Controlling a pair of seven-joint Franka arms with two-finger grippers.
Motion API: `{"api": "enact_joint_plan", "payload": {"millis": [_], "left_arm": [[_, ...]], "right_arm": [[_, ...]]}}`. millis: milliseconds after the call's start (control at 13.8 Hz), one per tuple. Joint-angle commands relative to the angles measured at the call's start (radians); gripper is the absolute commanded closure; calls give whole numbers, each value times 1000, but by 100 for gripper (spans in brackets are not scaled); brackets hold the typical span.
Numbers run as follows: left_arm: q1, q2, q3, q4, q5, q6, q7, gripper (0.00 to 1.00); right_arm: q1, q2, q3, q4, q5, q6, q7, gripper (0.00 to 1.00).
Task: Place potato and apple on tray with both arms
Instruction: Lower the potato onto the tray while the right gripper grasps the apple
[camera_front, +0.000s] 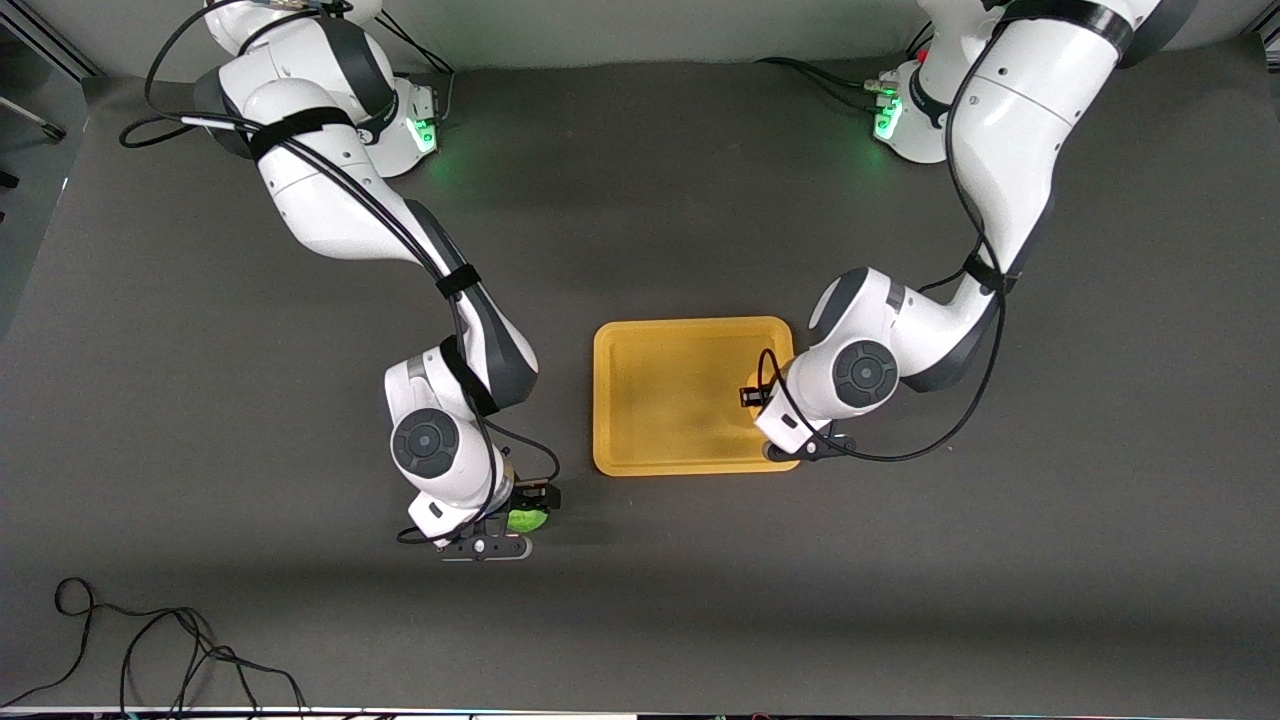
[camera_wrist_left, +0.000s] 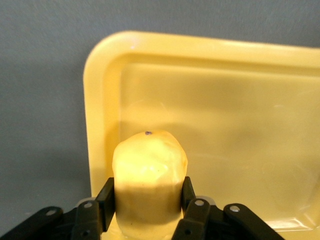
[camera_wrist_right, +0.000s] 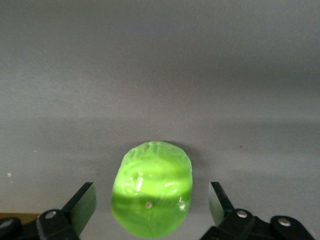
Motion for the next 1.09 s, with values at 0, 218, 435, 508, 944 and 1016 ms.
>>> {"api": "enact_joint_plan", "payload": {"millis": [0, 218, 435, 508, 944, 1016], "left_arm": [[-26, -7, 18, -15, 7, 13, -26, 61], [-26, -2, 18, -17, 9, 10, -26, 56], [-24, 7, 19, -15, 12, 11, -26, 54], [-23, 7, 19, -15, 12, 11, -25, 45], [-14, -23, 18, -14, 21, -27, -26, 1], [-9, -43, 19, -5, 21, -70, -26, 1]], "right_arm": [[2, 14, -1, -1, -16, 22, 22, 28], [2, 5, -1, -16, -12, 20, 30, 63], [-3, -36, -1, -16, -10, -3, 28, 67], [-4, -59, -3, -16, -10, -42, 25, 67], [-23, -211, -6, -15, -10, -199, 13, 67], [-24, -234, -6, -15, -10, -228, 13, 67]]}}
